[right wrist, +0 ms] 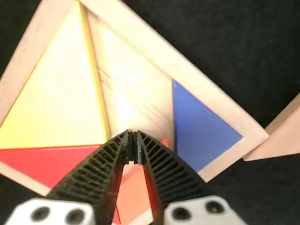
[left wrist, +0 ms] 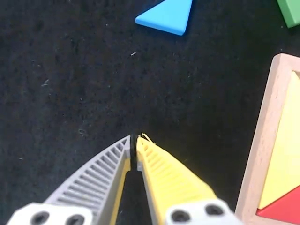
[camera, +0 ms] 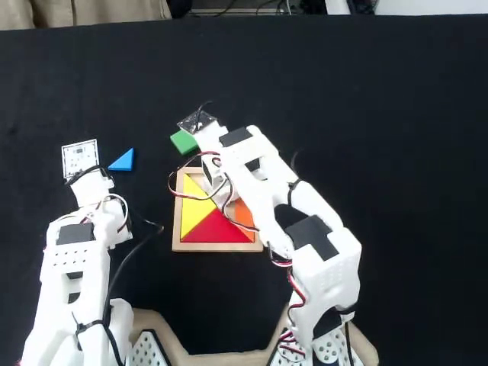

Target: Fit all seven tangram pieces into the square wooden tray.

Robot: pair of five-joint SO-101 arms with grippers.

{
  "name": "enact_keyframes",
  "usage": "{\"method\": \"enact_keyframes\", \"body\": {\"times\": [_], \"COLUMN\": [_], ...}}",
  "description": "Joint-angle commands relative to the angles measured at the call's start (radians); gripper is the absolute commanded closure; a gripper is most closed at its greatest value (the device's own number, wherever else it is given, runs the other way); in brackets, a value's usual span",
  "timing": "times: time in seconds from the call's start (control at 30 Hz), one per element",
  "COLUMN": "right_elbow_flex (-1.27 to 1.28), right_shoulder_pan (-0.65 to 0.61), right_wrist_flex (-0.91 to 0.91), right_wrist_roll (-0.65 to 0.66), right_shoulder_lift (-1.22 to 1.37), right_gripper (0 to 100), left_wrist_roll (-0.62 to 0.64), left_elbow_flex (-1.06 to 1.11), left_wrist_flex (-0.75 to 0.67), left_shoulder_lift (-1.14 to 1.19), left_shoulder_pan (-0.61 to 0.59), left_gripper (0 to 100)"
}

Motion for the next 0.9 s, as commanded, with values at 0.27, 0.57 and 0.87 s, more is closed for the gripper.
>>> {"method": "enact_keyframes", "body": {"times": [0.27,0.57,0.87], "right_elbow_flex": [0.013,-0.016,-0.257], "right_shoulder_pan": [0.011,0.028,0.069], "right_wrist_flex": [0.074,-0.078,-0.118], "right_wrist_roll": [0.041,0.040,0.040], "right_shoulder_lift": [-0.117,-0.170,0.031], "right_gripper": [98.8,98.8,95.5], "left_wrist_roll": [0.008,0.009,0.009], "left_elbow_flex": [-0.005,-0.005,0.005], "left_wrist_flex": [-0.014,-0.014,-0.014], "left_shoulder_lift": [-0.026,-0.026,-0.026], "left_shoulder_pan": [0.012,0.010,0.012], "left_gripper": [97,97,97]}}
